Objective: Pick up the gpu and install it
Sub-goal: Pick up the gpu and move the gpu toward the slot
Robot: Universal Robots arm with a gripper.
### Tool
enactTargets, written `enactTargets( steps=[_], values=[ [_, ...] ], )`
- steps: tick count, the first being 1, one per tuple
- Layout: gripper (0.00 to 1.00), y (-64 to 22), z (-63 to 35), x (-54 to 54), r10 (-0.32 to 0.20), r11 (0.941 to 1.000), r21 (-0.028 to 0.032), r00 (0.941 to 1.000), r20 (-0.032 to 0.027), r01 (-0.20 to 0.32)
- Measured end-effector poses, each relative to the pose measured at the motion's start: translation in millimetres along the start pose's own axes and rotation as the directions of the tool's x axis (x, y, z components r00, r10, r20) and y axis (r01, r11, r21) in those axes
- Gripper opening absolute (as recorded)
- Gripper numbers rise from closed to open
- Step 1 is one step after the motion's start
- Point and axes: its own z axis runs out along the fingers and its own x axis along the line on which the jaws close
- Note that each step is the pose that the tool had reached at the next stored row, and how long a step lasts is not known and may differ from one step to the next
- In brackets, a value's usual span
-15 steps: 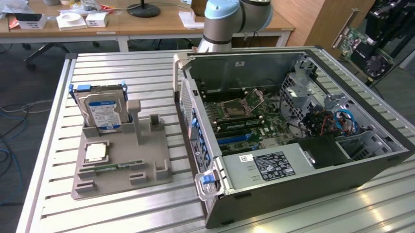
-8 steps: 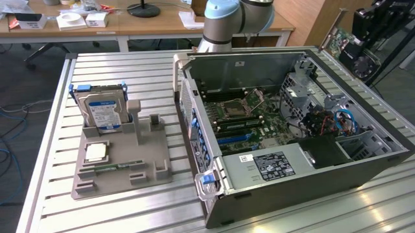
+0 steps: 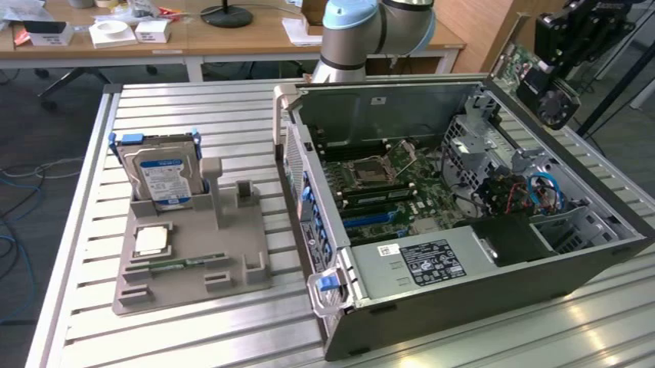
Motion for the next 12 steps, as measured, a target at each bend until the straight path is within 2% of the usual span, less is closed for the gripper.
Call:
enactTargets(
  steps=[12],
  values=[
    [0.26,-2.0,-0.4,54.2,0.001,1.0,0.0001,1.0,0.0,-0.001]
  ],
)
